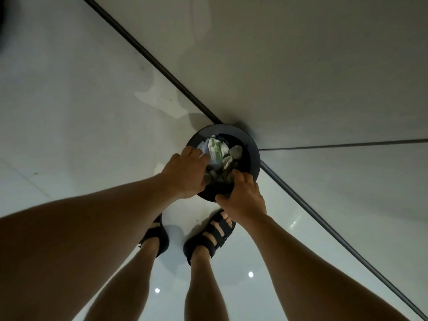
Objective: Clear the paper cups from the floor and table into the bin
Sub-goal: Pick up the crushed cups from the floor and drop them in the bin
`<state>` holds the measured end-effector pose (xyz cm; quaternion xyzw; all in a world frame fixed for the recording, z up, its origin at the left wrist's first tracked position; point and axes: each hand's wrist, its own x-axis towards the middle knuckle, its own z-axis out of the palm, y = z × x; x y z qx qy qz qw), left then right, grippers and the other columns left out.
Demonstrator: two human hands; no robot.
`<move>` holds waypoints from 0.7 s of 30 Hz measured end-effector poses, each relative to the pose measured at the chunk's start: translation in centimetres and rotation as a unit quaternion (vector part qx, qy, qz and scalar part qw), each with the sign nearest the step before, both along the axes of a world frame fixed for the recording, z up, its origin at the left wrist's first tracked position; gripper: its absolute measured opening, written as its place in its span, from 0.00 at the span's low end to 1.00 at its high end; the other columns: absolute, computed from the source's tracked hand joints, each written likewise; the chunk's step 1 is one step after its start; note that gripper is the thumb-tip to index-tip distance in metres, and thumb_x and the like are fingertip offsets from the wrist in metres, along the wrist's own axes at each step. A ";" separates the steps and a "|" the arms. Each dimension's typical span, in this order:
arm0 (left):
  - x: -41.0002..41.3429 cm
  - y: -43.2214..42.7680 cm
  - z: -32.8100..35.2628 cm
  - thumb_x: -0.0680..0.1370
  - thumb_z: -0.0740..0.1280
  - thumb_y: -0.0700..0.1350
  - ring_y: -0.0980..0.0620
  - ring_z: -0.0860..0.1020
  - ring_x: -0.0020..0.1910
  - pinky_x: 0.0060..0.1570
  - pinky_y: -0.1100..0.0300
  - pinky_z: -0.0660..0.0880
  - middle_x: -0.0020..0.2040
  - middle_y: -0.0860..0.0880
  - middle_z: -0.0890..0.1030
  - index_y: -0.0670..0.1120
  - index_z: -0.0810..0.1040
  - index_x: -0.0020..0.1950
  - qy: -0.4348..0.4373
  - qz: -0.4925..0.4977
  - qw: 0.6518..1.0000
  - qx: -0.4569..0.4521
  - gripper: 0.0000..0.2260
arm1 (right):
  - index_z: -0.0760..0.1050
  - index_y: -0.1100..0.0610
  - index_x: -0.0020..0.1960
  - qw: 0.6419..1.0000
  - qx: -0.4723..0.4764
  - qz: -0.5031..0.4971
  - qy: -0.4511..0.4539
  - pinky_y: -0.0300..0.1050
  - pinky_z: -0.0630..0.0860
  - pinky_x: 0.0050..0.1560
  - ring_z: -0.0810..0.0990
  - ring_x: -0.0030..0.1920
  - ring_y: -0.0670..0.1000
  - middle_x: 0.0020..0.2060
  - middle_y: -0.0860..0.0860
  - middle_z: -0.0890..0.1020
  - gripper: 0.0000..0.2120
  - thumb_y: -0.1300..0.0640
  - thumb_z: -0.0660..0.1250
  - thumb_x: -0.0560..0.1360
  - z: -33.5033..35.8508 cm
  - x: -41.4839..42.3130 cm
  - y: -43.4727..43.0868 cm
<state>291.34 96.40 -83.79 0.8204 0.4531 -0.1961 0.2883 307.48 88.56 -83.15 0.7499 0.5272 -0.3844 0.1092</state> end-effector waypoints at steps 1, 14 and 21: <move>-0.1 0.1 1.0 0.75 0.64 0.54 0.43 0.60 0.70 0.60 0.47 0.69 0.70 0.44 0.64 0.46 0.59 0.73 0.002 0.008 1.000 -0.002 0.30 | 0.55 0.51 0.75 1.000 0.000 0.004 -0.008 0.52 0.73 0.59 0.67 0.67 0.56 0.68 0.52 0.66 0.37 0.44 0.67 0.72 1.0 0.5 -0.1; 1.3 0.6 27.7 0.75 0.64 0.58 0.46 0.56 0.73 0.66 0.45 0.66 0.75 0.47 0.60 0.48 0.56 0.76 -0.046 0.048 0.997 0.037 0.34 | 0.50 0.47 0.78 0.996 0.087 0.005 -0.012 0.56 0.69 0.65 0.59 0.73 0.57 0.75 0.53 0.57 0.42 0.36 0.65 0.72 25.8 2.0 0.4; 0.3 -2.2 38.4 0.75 0.64 0.59 0.45 0.56 0.73 0.67 0.45 0.64 0.74 0.48 0.60 0.50 0.56 0.76 -0.012 -0.033 0.999 0.017 0.33 | 0.49 0.44 0.77 0.986 0.108 -0.115 -0.047 0.57 0.69 0.67 0.58 0.74 0.58 0.76 0.51 0.56 0.42 0.33 0.65 0.71 36.5 1.5 -7.3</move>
